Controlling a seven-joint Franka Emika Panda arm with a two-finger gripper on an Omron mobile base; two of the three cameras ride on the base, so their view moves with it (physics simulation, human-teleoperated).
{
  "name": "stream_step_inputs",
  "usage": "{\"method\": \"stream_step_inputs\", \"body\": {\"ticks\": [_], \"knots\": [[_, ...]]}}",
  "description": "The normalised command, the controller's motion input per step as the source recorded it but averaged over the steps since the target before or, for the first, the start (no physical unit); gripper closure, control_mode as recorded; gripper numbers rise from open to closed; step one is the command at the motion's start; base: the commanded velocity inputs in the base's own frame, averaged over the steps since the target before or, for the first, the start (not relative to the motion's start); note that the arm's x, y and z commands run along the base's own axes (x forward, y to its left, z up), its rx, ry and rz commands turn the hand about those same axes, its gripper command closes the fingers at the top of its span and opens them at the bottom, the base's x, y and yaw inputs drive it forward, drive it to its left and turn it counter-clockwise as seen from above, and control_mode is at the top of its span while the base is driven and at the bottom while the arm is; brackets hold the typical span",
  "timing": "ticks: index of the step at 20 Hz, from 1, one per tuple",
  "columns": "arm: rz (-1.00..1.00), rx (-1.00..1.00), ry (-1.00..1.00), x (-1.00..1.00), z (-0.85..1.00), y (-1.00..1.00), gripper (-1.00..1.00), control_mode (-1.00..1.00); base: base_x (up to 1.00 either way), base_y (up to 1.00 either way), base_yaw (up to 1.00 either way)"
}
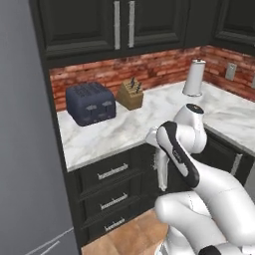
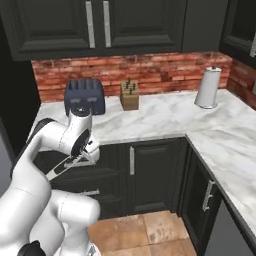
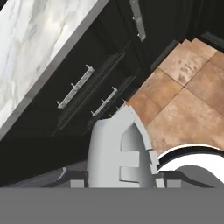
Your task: Pick up the tongs from the counter and place them near the plate next to the oven.
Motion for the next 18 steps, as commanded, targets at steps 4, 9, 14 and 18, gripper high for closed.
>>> {"method": "stream_step_inputs", "body": {"ticks": [4,9,14,18], "knots": [[0.00,0.00,0.00,0.00,0.00,0.00,1.00,1.00,-0.76,-0.03,-0.13],[0.00,0.00,0.00,0.00,0.00,0.00,1.00,1.00,-0.86,0.04,0.09],[0.00,0.00,0.00,0.00,0.00,0.00,1.00,1.00,-0.67,0.15,0.23],[0.00,0.00,0.00,0.00,0.00,0.00,1.00,1.00,-0.32,0.31,0.61]]}}
